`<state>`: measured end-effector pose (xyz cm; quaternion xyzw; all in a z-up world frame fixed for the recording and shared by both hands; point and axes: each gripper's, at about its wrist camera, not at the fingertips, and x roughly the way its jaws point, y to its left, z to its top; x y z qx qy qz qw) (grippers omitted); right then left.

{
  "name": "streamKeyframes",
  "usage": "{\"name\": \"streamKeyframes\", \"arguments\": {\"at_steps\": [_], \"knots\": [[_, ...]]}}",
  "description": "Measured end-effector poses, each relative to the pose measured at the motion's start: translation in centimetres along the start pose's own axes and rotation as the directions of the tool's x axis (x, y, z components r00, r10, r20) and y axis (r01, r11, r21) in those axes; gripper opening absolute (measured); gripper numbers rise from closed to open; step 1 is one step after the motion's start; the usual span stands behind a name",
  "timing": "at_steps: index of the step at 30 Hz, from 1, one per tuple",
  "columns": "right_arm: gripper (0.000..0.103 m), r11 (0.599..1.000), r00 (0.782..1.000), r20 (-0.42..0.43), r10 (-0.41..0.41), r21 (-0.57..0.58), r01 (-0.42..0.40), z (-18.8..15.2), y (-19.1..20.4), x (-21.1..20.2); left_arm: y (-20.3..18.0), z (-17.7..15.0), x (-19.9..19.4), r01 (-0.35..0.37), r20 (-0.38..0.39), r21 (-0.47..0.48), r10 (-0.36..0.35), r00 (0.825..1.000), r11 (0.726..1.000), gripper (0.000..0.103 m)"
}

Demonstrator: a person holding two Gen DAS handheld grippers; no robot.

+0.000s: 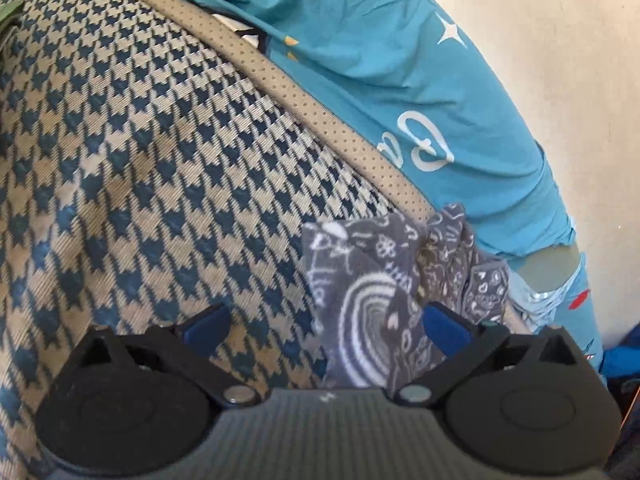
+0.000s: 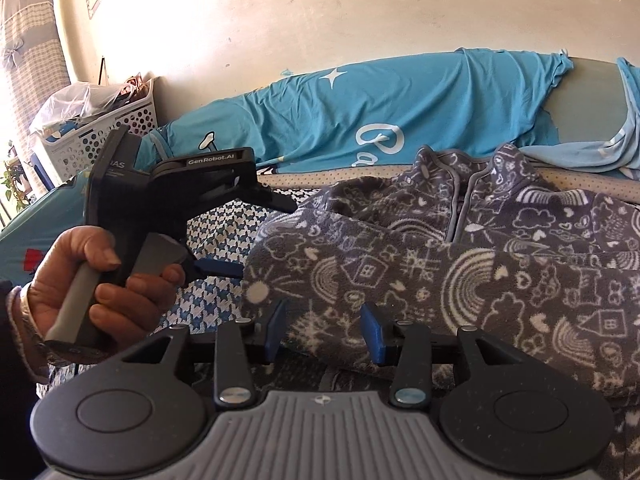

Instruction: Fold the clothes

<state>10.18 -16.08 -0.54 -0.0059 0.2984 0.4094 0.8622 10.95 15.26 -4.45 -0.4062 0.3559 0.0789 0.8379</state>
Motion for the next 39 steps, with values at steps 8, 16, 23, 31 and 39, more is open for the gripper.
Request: {"name": "streamKeyframes", "arguments": {"at_steps": [8, 16, 23, 31, 39], "knots": [[0.043, 1.000, 1.000, -0.016, 0.007, 0.017, -0.007, 0.1, -0.2, 0.6, -1.2, 0.0, 1.4, 0.034, -0.027, 0.025, -0.034, 0.999, 0.999, 0.052], [0.043, 1.000, 1.000, -0.015, 0.011, 0.021, -0.010, 0.3, -0.1, 0.9, -4.3, 0.6, 0.6, 0.069, 0.039, 0.164, -0.076, 0.996, 0.984, 0.018], [0.043, 0.999, 0.999, -0.010, -0.034, 0.004, 0.034, 0.5, 0.0, 1.4, -7.9, -1.0, 1.8, 0.056, 0.051, 0.351, -0.079, 0.996, 0.935, 0.020], [0.044, 0.989, 0.988, 0.046, -0.150, 0.015, 0.150, 1.6, -1.6, 0.9, -7.1, -1.3, 2.5, -0.090, 0.093, 0.362, 0.060, 0.994, 0.928, 0.046], [0.051, 0.963, 0.959, 0.084, -0.271, 0.025, 0.270, 3.0, -4.3, 0.2, -6.0, 0.3, -0.4, -0.081, 0.194, 0.261, 0.030, 0.981, 0.962, 0.084]]}}
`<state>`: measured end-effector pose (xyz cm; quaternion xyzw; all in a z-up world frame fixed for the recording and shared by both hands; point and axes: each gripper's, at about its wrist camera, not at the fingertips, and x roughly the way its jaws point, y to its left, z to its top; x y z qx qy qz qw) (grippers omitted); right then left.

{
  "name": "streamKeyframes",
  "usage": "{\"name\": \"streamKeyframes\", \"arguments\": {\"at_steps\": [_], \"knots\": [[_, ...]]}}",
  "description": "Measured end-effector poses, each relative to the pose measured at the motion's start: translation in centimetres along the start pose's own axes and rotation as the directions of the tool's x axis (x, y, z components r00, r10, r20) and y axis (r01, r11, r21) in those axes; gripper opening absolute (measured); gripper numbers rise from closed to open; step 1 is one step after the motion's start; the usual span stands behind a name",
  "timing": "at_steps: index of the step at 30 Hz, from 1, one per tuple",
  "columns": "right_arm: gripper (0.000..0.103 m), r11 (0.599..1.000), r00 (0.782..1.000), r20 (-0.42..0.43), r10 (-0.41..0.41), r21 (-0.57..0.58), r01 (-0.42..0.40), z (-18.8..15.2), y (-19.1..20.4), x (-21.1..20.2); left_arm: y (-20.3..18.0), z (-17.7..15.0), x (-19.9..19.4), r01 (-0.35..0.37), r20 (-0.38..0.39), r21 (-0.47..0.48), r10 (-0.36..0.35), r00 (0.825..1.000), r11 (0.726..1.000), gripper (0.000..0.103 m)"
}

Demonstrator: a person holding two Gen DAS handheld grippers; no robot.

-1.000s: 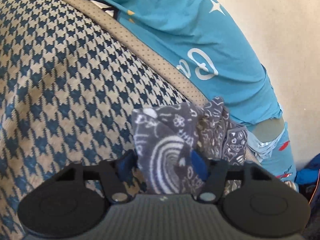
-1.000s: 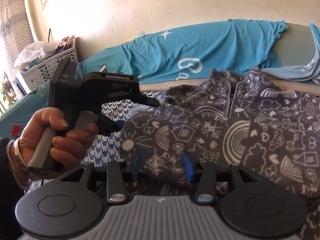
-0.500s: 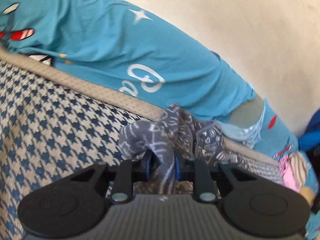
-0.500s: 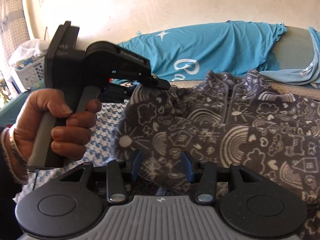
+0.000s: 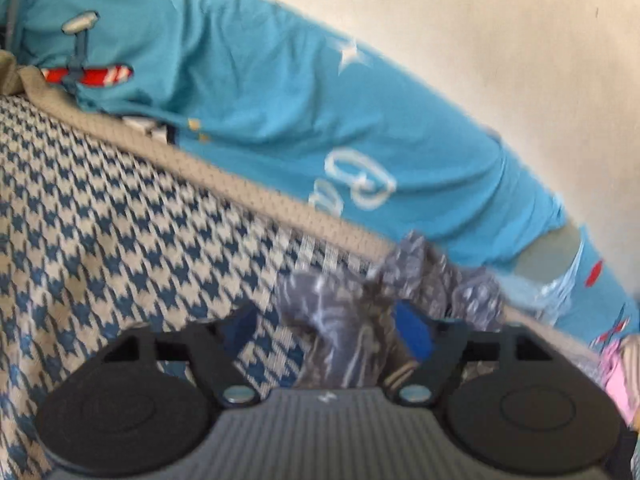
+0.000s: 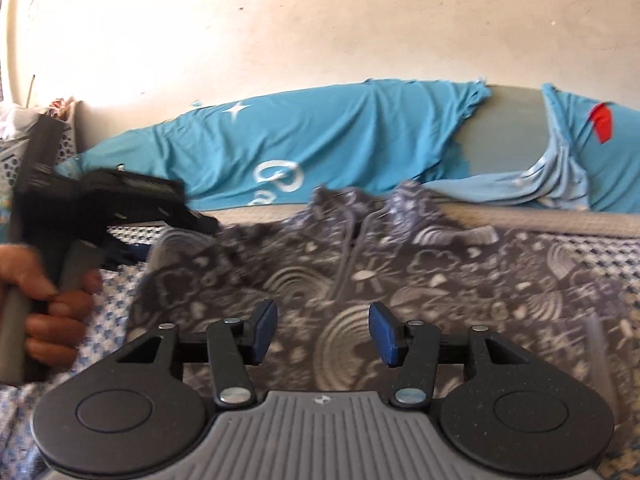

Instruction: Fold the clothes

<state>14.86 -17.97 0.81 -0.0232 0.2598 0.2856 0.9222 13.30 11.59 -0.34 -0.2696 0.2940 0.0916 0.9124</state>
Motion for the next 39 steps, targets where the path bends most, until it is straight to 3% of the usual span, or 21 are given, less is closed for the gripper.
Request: {"name": "streamKeyframes", "arguments": {"at_steps": [3, 8, 23, 24, 26, 32, 35, 39], "knots": [[0.054, 0.999, 0.999, 0.008, -0.040, -0.026, 0.040, 0.4, -0.6, 0.1, -0.4, 0.8, -1.0, 0.007, 0.032, 0.012, -0.008, 0.999, 1.000, 0.085], [0.064, 0.996, 0.998, -0.004, -0.066, -0.059, 0.066, 0.7, -1.7, 0.5, -0.1, 1.1, -1.2, 0.034, -0.007, -0.023, -0.034, 0.999, 0.999, 0.087], [0.062, 0.981, 0.993, -0.075, -0.095, -0.178, 0.080, -0.3, -2.1, 3.7, -0.3, 0.0, -0.8, 0.029, -0.052, -0.023, -0.030, 0.998, 0.999, 0.097], [0.061, 0.980, 0.993, -0.078, -0.093, -0.182, 0.077, -0.4, -2.1, 3.7, -0.2, 0.0, -0.8, 0.025, -0.053, -0.026, -0.027, 0.998, 0.999, 0.097], [0.047, 0.978, 0.993, -0.081, -0.083, -0.199, 0.065, -0.4, -1.8, 3.7, 0.1, -0.1, -0.7, 0.023, -0.058, -0.034, -0.025, 0.998, 0.999, 0.098], [0.020, 0.972, 0.994, -0.089, -0.067, -0.230, 0.045, -0.9, -1.0, 3.8, 0.4, -0.5, -0.4, 0.012, -0.068, -0.038, -0.015, 0.998, 0.999, 0.099], [0.012, 0.972, 0.993, -0.087, -0.074, -0.229, 0.052, -0.8, -1.1, 3.7, 0.5, -0.5, -0.5, 0.006, -0.065, -0.038, -0.009, 0.998, 0.999, 0.100], [0.008, 0.974, 0.994, -0.077, -0.079, -0.219, 0.060, -0.7, -1.1, 3.6, 0.8, -0.6, -0.6, -0.008, -0.060, -0.045, 0.005, 0.998, 0.999, 0.101]]}}
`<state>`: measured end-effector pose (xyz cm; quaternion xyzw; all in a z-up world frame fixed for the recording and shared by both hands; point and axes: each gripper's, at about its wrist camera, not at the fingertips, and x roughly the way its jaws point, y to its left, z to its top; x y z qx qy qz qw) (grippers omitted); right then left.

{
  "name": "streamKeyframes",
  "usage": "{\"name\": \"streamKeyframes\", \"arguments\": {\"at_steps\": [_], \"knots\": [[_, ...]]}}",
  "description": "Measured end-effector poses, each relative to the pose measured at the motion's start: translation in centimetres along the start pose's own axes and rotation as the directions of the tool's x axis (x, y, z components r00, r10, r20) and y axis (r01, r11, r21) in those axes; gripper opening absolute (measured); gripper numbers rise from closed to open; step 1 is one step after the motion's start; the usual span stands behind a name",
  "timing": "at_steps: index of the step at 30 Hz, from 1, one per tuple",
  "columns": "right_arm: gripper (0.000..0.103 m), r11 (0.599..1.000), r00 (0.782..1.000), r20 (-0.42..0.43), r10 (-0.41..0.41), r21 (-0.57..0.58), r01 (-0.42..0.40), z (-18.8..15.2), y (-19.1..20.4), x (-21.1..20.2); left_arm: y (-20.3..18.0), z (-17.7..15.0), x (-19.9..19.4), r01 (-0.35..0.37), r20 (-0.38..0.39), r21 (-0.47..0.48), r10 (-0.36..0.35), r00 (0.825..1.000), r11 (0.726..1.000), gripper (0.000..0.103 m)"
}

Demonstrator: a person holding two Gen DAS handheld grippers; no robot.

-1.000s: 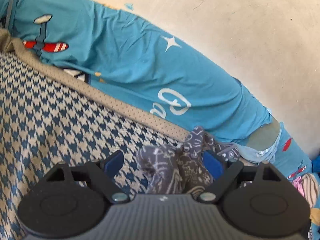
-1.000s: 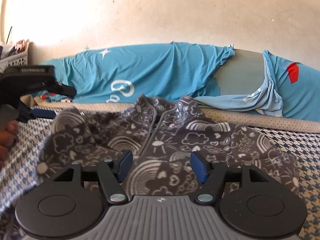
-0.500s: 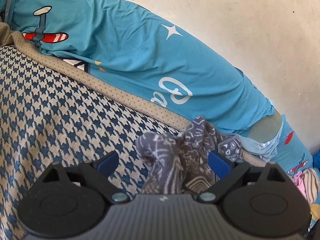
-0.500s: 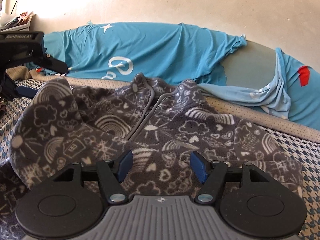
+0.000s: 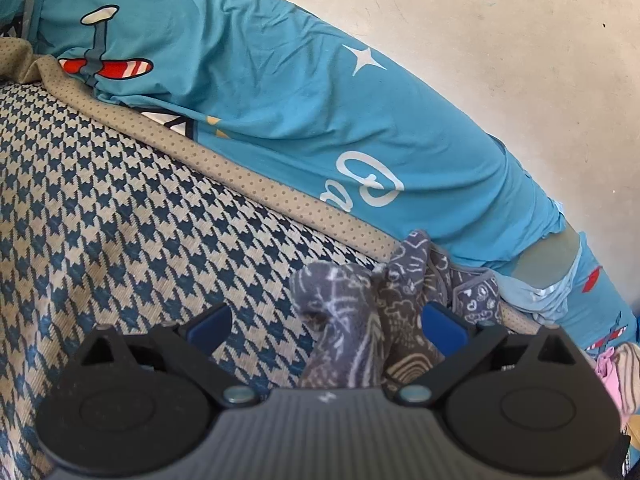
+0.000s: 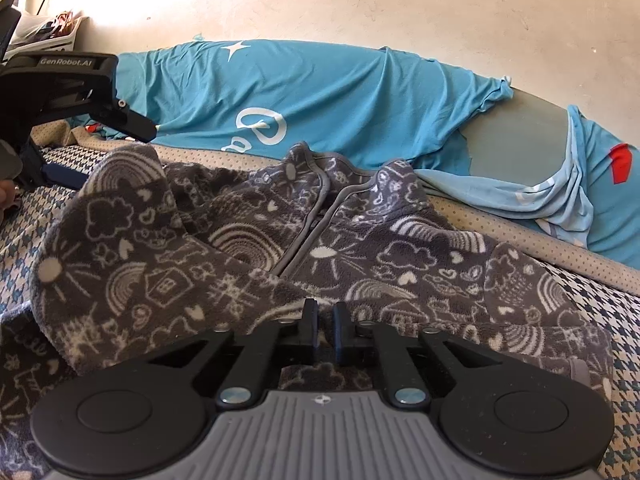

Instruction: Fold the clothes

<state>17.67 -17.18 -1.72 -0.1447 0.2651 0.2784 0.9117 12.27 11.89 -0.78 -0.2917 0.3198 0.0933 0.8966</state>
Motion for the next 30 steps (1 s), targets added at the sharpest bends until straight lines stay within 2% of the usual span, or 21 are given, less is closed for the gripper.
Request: {"name": "streamKeyframes", "arguments": {"at_steps": [5, 10, 13, 16, 18, 19, 20, 22, 26, 30], "knots": [[0.006, 0.999, 0.998, 0.044, -0.046, 0.022, 0.045, 0.4, -0.3, -0.6, 0.4, -0.1, -0.1, -0.018, 0.015, -0.011, 0.018, 1.000, 1.000, 0.102], [0.006, 0.985, 0.987, 0.084, -0.139, 0.117, 0.129, 0.9, -1.9, -1.2, 0.6, -0.3, 0.0, -0.029, 0.019, -0.015, 0.029, 0.999, 0.999, 0.103], [0.006, 0.971, 0.978, 0.060, -0.199, 0.148, 0.188, 0.9, -2.6, -0.9, 0.6, -0.4, 0.1, -0.029, 0.018, -0.013, 0.029, 0.999, 1.000, 0.103], [0.007, 0.972, 0.985, -0.009, -0.171, 0.159, 0.170, 0.6, -2.9, 0.1, 0.3, -0.6, 0.4, -0.026, 0.004, 0.008, 0.026, 1.000, 1.000, 0.103], [0.007, 0.974, 0.982, -0.017, -0.187, 0.129, 0.188, 0.7, -2.7, 0.3, 0.1, -0.8, 0.7, -0.030, -0.011, 0.027, 0.030, 0.999, 0.999, 0.103], [0.011, 0.974, 0.980, -0.016, -0.199, 0.105, 0.199, 0.8, -2.5, 0.3, 0.0, -0.8, 1.0, -0.039, -0.022, 0.038, 0.040, 0.999, 0.999, 0.103], [0.021, 0.973, 0.979, -0.005, -0.205, 0.107, 0.205, 0.8, -2.5, 0.1, 0.0, -0.9, 1.3, -0.051, -0.032, 0.045, 0.052, 0.998, 0.998, 0.103], [0.028, 0.970, 0.976, 0.017, -0.218, 0.112, 0.214, 1.0, -2.5, -0.3, 0.2, -1.1, 1.9, -0.075, -0.053, 0.051, 0.077, 0.996, 0.996, 0.103], [0.028, 0.980, 0.987, 0.066, -0.149, 0.145, 0.139, 1.4, -2.2, -1.3, 0.9, -0.9, 3.0, -0.112, -0.090, 0.023, 0.113, 0.989, 0.993, 0.103], [0.029, 0.991, 0.990, 0.137, -0.013, 0.131, -0.006, 1.8, -0.8, -2.5, 2.0, -0.3, 3.1, -0.115, -0.109, -0.040, 0.110, 0.988, 0.993, 0.103]]}}
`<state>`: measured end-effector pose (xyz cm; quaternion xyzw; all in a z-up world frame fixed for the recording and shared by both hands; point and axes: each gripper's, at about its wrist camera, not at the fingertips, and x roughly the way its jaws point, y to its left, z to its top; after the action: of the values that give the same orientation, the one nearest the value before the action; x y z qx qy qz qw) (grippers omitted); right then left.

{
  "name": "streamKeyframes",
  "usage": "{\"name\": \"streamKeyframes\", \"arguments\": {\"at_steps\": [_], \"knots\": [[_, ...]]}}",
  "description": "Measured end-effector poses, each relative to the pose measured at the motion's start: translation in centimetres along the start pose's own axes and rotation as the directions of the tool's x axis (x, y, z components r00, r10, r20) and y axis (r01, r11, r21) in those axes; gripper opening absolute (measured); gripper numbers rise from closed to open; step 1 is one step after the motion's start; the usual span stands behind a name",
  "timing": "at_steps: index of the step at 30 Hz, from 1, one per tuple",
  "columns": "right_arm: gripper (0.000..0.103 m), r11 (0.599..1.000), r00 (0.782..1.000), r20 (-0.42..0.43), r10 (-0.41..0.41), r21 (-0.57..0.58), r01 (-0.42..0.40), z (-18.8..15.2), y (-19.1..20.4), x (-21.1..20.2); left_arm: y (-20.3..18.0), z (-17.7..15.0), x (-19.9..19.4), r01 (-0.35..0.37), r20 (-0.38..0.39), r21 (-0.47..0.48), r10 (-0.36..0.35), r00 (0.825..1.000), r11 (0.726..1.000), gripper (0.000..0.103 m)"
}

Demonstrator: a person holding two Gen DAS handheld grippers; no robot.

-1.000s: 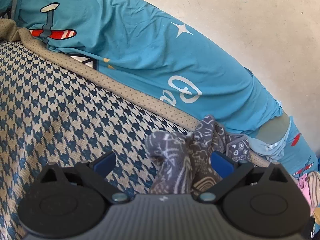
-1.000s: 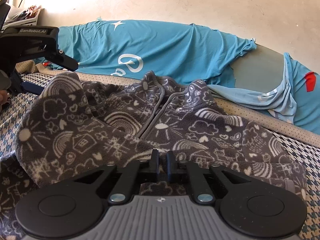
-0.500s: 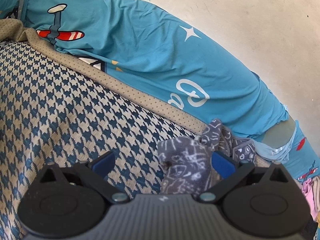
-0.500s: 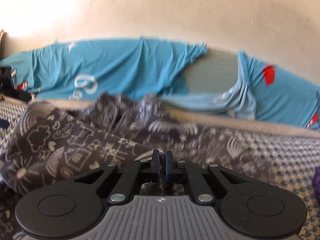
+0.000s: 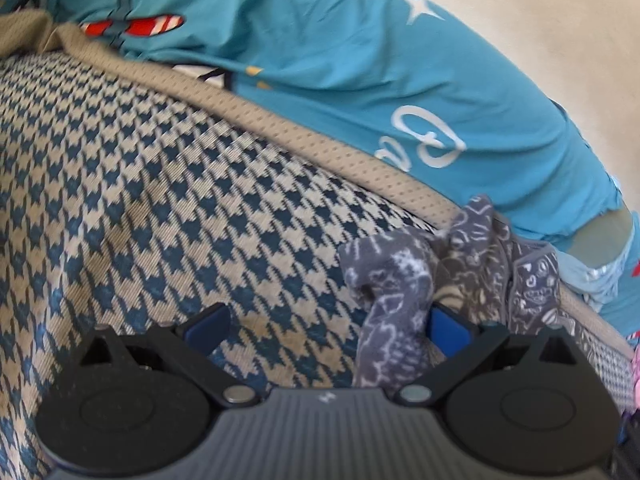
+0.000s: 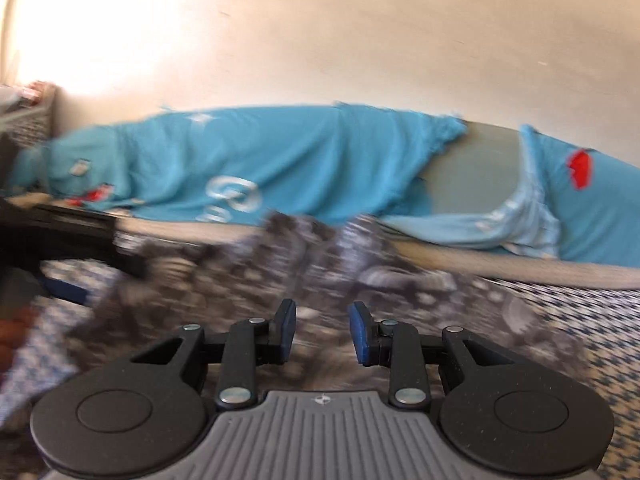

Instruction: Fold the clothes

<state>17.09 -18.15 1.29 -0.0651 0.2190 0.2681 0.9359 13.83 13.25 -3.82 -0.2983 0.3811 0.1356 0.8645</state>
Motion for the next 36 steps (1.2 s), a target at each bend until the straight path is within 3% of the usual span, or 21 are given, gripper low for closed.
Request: {"name": "streamKeyframes", "arguments": {"at_steps": [5, 10, 15, 17, 20, 24, 29, 36], "knots": [[0.030, 0.983, 0.985, -0.008, 0.175, -0.046, -0.175, -0.2, 3.0, -0.4, 0.4, 0.6, 0.4, 0.032, -0.020, -0.031, -0.033, 0.999, 0.999, 0.103], [0.030, 0.939, 0.949, -0.027, 0.313, -0.138, -0.314, -0.9, 6.9, -1.0, 0.7, 1.3, 1.1, 0.102, -0.038, -0.052, -0.104, 0.994, 0.993, 0.103], [0.030, 0.898, 0.926, -0.050, 0.374, -0.231, -0.376, -1.9, 10.1, -1.5, 0.6, 1.7, 1.4, 0.173, -0.061, -0.068, -0.177, 0.982, 0.983, 0.102], [0.030, 0.884, 0.921, -0.057, 0.385, -0.264, -0.386, -2.3, 11.2, -1.7, 0.0, 1.8, 1.5, 0.200, -0.081, -0.028, -0.202, 0.976, 0.979, 0.095], [0.029, 0.872, 0.923, -0.054, 0.380, -0.314, -0.377, -2.6, 12.2, -1.8, -0.5, 2.0, 1.7, 0.230, -0.117, 0.024, -0.225, 0.967, 0.973, 0.077], [0.029, 0.849, 0.941, -0.020, 0.339, -0.423, -0.315, -3.1, 13.7, -2.2, -0.4, 2.4, 2.6, 0.245, -0.158, 0.033, -0.237, 0.959, 0.969, 0.062], [0.029, 0.813, 0.966, 0.002, 0.260, -0.540, -0.218, -3.9, 15.3, -1.6, 0.0, 2.8, 3.1, 0.295, -0.187, -0.003, -0.290, 0.938, 0.956, 0.052], [0.029, 0.777, 0.986, -0.009, 0.169, -0.614, -0.139, -5.2, 16.7, 0.4, 0.0, 3.4, 3.7, 0.332, -0.221, -0.030, -0.330, 0.918, 0.943, 0.052]]}}
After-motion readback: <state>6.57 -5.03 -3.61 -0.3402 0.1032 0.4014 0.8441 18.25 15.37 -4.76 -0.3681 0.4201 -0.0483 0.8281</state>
